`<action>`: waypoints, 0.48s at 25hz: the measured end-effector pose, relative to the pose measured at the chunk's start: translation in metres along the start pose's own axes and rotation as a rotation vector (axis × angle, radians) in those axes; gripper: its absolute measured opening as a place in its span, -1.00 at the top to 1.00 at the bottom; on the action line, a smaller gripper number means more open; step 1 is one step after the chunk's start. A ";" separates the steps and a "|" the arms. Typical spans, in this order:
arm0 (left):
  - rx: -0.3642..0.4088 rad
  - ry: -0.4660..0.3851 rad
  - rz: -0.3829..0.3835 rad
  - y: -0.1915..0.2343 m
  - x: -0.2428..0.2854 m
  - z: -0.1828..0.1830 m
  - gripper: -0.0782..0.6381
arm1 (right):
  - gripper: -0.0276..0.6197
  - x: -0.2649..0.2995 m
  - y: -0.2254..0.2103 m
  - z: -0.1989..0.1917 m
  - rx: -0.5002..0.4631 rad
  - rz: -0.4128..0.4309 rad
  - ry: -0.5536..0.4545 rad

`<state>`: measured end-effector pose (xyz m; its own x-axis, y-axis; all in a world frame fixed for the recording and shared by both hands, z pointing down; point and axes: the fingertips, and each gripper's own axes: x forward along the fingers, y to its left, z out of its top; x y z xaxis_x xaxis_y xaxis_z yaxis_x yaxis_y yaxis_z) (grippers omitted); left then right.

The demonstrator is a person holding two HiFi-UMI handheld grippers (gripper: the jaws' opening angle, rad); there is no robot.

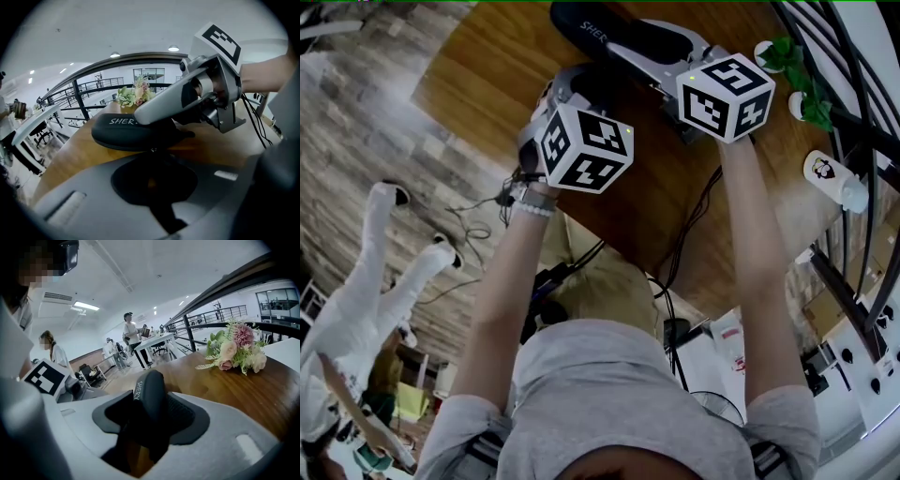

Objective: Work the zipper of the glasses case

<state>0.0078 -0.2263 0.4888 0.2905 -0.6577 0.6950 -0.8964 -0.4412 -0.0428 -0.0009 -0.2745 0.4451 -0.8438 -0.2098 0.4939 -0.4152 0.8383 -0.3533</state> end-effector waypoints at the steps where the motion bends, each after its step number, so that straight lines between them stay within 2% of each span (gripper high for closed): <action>1: -0.009 0.001 0.004 0.003 0.000 -0.001 0.72 | 0.20 0.000 0.000 0.000 -0.004 0.000 0.001; 12: -0.042 0.010 0.075 0.049 -0.001 -0.006 0.71 | 0.20 0.001 -0.001 -0.002 0.004 -0.002 -0.005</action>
<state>-0.0381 -0.2435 0.4909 0.2189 -0.6820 0.6978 -0.9290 -0.3643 -0.0647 -0.0006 -0.2743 0.4473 -0.8446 -0.2141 0.4907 -0.4184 0.8358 -0.3554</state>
